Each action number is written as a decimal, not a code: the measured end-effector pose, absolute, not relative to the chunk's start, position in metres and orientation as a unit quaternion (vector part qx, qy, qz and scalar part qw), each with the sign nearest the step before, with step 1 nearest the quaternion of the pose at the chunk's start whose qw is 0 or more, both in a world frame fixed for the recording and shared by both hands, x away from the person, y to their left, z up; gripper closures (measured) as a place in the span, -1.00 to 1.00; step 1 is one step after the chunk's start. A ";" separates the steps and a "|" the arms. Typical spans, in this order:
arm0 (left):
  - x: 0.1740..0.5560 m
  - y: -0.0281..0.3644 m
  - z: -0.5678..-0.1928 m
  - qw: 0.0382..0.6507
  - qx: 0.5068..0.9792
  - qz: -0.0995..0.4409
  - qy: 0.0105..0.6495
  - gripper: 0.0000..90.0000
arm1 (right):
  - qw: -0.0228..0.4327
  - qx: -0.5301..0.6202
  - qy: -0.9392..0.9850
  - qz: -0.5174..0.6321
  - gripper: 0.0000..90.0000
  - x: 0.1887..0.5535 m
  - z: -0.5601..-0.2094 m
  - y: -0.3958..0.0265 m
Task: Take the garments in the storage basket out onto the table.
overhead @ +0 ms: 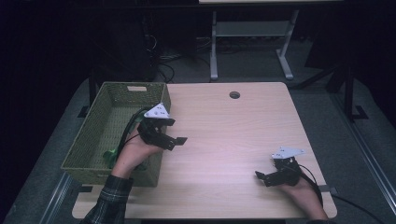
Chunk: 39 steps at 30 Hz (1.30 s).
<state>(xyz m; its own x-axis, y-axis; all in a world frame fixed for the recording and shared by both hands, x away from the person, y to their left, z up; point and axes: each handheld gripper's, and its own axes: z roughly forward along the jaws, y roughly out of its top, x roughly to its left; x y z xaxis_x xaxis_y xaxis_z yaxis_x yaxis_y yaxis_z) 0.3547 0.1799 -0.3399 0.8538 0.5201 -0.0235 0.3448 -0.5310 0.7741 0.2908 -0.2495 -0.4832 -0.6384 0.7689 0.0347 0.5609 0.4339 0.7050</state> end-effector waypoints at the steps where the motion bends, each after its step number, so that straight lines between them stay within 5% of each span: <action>1: 0.355 0.182 -0.339 0.417 0.866 0.108 0.254 -0.68 | 0.148 0.398 0.834 0.352 -0.96 0.291 -0.483 -0.250; 12: 0.354 0.215 -0.330 0.418 0.855 0.130 0.277 -0.62 | 0.148 0.398 0.834 0.352 -0.96 0.291 -0.483 -0.249; 39: 0.361 0.279 -0.340 0.381 0.846 0.143 0.345 -0.09 | 0.148 0.397 0.835 0.351 -0.96 0.291 -0.483 -0.250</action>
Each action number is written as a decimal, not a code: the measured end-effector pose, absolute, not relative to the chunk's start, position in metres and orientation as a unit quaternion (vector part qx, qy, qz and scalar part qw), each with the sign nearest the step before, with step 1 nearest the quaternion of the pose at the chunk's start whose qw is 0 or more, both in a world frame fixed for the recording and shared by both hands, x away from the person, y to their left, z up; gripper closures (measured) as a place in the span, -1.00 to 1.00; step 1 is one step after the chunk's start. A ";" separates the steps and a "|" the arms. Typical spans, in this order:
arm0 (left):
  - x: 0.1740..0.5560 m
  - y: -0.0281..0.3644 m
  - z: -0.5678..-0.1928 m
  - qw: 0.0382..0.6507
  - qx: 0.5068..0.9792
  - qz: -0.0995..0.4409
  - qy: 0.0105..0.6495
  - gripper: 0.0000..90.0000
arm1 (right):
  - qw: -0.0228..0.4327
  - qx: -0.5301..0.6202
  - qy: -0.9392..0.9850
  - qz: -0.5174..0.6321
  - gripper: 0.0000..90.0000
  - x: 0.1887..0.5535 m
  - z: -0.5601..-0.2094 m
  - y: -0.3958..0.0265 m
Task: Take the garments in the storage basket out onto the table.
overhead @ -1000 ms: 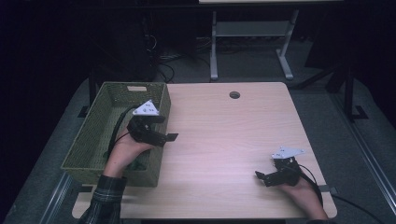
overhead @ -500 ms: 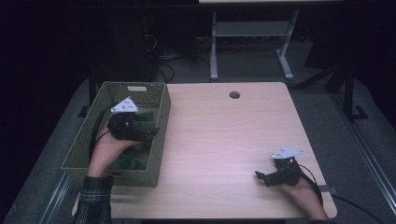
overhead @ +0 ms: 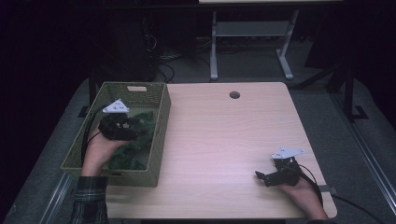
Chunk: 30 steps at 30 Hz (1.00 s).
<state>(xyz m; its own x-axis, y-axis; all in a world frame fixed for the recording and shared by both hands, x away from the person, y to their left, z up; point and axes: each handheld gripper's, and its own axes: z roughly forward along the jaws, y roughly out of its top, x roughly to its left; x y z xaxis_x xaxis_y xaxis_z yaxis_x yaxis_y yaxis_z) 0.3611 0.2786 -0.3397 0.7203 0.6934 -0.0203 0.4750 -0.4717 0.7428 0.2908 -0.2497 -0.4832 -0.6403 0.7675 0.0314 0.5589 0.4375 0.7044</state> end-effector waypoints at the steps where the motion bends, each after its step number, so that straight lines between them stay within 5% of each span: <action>1: 0.363 0.280 -0.345 0.374 0.848 0.140 0.349 -0.08 | 0.148 0.397 0.835 0.351 -0.96 0.291 -0.483 -0.250; 30: 0.386 0.276 -0.403 0.257 0.883 0.121 0.374 0.00 | 0.148 0.398 0.834 0.352 -0.96 0.291 -0.483 -0.250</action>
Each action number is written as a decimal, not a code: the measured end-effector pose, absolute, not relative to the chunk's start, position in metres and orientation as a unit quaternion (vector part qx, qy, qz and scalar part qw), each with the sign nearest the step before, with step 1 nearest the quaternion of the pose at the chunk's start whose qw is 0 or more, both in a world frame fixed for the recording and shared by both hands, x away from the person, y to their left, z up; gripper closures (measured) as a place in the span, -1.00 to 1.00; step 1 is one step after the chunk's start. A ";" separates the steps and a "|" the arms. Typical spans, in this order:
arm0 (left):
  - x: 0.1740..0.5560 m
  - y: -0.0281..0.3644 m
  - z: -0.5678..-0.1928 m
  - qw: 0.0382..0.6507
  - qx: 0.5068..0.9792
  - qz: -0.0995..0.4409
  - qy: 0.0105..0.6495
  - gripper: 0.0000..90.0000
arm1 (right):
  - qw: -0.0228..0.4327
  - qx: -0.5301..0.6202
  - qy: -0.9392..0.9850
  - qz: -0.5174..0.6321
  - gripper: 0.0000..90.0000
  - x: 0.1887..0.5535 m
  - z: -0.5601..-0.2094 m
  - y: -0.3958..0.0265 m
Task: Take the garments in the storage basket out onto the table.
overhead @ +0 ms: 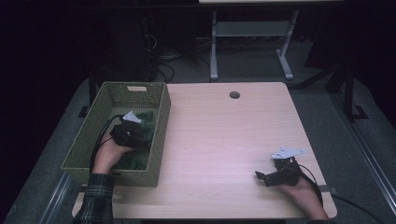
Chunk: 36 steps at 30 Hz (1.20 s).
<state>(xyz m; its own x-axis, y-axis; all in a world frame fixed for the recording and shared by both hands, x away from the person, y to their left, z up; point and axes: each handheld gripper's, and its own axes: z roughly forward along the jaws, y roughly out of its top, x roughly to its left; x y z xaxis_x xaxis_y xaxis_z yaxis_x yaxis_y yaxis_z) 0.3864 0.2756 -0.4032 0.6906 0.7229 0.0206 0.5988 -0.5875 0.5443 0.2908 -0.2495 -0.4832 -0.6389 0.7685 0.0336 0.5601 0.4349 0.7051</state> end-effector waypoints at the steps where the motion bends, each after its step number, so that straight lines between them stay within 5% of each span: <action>1: 0.387 0.276 -0.404 0.255 0.883 0.120 0.375 0.04 | 0.148 0.398 0.834 0.352 -0.96 0.291 -0.483 -0.250; 15: 0.389 0.282 -0.403 0.258 0.871 0.089 0.408 0.84 | 0.148 0.397 0.835 0.351 -0.96 0.291 -0.483 -0.250; 36: 0.377 0.311 -0.353 0.341 0.824 0.081 0.445 0.92 | 0.148 0.399 0.834 0.352 -0.96 0.291 -0.483 -0.250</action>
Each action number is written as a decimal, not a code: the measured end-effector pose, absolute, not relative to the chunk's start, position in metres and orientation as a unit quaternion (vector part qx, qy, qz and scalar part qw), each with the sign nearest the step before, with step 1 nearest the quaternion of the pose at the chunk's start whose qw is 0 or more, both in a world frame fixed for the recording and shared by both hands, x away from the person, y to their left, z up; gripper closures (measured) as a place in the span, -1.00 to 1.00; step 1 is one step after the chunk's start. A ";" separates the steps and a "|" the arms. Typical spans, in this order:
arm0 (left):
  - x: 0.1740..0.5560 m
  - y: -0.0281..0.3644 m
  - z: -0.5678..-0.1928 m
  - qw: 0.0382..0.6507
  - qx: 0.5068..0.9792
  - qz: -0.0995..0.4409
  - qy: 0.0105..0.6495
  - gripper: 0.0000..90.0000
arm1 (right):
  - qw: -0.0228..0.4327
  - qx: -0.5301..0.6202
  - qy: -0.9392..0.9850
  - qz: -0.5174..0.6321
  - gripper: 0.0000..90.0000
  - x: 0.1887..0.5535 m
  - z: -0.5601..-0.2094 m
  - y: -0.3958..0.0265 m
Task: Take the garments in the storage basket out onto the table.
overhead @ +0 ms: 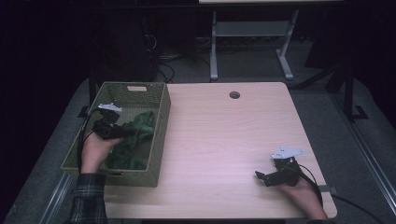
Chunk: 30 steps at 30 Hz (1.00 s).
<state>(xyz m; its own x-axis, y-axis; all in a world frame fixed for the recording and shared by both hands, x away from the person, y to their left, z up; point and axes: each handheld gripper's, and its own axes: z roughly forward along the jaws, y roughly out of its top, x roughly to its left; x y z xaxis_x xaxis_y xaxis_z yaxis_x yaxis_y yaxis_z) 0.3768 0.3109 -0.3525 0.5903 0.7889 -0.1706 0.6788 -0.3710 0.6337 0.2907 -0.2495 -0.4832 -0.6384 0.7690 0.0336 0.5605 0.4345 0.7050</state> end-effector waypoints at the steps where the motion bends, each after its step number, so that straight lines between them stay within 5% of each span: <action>1: 0.376 0.312 -0.348 0.345 0.823 0.081 0.443 0.92 | 0.148 0.399 0.834 0.352 -0.96 0.291 -0.483 -0.250; 30: 0.372 0.314 -0.248 0.443 0.794 0.091 0.407 0.92 | 0.147 0.401 0.833 0.352 -0.96 0.290 -0.483 -0.249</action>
